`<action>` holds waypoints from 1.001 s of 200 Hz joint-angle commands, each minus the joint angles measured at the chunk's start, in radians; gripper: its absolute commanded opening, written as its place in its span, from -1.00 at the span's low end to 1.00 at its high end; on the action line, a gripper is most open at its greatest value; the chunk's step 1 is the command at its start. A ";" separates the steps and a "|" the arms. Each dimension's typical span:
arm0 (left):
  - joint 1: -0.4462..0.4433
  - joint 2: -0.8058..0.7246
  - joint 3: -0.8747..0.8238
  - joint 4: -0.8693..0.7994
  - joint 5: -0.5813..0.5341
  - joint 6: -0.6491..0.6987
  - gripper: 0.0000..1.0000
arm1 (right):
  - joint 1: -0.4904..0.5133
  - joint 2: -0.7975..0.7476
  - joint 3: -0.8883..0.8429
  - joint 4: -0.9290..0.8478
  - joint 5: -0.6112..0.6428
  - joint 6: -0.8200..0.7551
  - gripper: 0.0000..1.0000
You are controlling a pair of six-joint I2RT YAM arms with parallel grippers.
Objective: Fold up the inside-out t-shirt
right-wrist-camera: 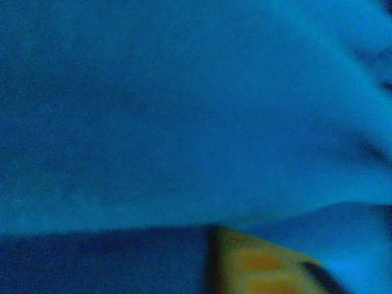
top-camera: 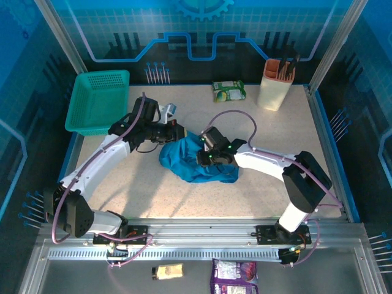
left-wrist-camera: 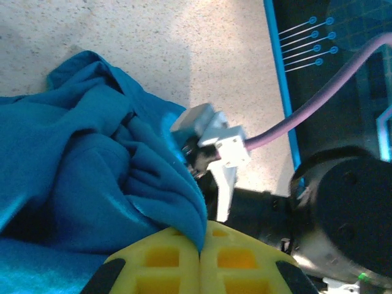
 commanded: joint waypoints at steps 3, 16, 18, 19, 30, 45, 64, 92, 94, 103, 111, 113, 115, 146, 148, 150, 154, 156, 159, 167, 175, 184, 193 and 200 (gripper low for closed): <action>0.007 -0.026 0.084 -0.097 -0.091 0.097 -1.00 | -0.076 -0.165 0.001 -0.071 -0.048 -0.049 -1.00; 0.017 0.017 0.108 -0.138 -0.152 0.155 -1.00 | -0.116 -0.247 0.007 -0.145 -0.157 -0.088 -1.00; 0.020 0.027 0.112 -0.144 -0.158 0.163 -1.00 | -0.122 -0.258 0.009 -0.157 -0.175 -0.091 -1.00; 0.022 0.032 0.114 -0.148 -0.161 0.168 -0.99 | -0.125 -0.264 0.011 -0.164 -0.183 -0.094 -1.00; 0.039 0.102 0.147 -0.176 -0.196 0.204 -0.99 | -0.148 -0.321 0.022 -0.215 -0.264 -0.107 -1.00; 0.047 0.217 0.211 -0.196 -0.231 0.242 -1.00 | -0.168 -0.375 0.024 -0.225 -0.383 -0.106 -1.00; 0.043 0.370 0.297 -0.178 -0.220 0.262 -1.00 | -0.190 -0.382 0.007 -0.188 -0.491 -0.079 -1.00; 0.004 0.447 0.376 -0.184 -0.280 0.274 -0.59 | -0.250 -0.343 -0.045 -0.124 -0.488 -0.021 -1.00; -0.002 0.437 0.374 -0.184 -0.284 0.275 -0.54 | -0.256 -0.339 -0.047 -0.122 -0.488 -0.016 -1.00; -0.033 0.381 0.352 -0.177 -0.314 0.271 -0.30 | -0.271 -0.324 -0.053 -0.108 -0.489 -0.004 -1.00; -0.063 0.326 0.321 -0.169 -0.341 0.261 -0.14 | -0.278 -0.316 -0.061 -0.089 -0.490 0.004 -1.00; -0.070 0.312 0.313 -0.167 -0.343 0.256 -0.12 | -0.278 -0.314 -0.063 -0.085 -0.488 0.007 -1.00; -0.075 0.301 0.306 -0.166 -0.345 0.250 -0.10 | -0.280 -0.313 -0.065 -0.080 -0.485 0.010 -1.00; -0.206 0.171 0.172 -0.167 -0.379 0.141 -0.02 | -0.289 -0.264 -0.080 -0.025 -0.500 0.043 -1.00; -0.214 0.166 0.163 -0.167 -0.383 0.128 -0.02 | -0.289 -0.261 -0.081 -0.022 -0.501 0.047 -1.00; -0.227 0.160 0.155 -0.165 -0.389 0.122 -0.02 | -0.290 -0.258 -0.081 -0.018 -0.503 0.050 -1.00; -0.252 0.149 0.137 -0.164 -0.405 0.105 -0.02 | -0.291 -0.254 -0.082 -0.010 -0.508 0.055 -1.00; -0.260 0.145 0.128 -0.164 -0.414 0.094 -0.01 | -0.291 -0.252 -0.082 -0.005 -0.508 0.058 -1.00; -0.284 0.137 0.117 -0.162 -0.431 0.080 -0.01 | -0.291 -0.249 -0.083 0.000 -0.511 0.062 -1.00; -0.339 0.121 0.086 -0.154 -0.474 0.049 0.01 | -0.291 -0.242 -0.082 0.011 -0.517 0.070 -1.00; -0.384 0.114 0.058 -0.144 -0.511 0.022 0.01 | -0.292 -0.237 -0.078 0.012 -0.518 0.075 -1.00; -0.433 0.119 0.037 -0.133 -0.541 -0.004 0.02 | -0.294 -0.235 -0.071 0.012 -0.515 0.078 -1.00; -0.468 0.137 0.022 -0.134 -0.587 -0.024 0.03 | -0.294 -0.232 -0.068 0.010 -0.513 0.079 -1.00; -0.489 0.156 0.015 -0.138 -0.619 -0.035 0.08 | -0.295 -0.231 -0.064 0.009 -0.513 0.080 -1.00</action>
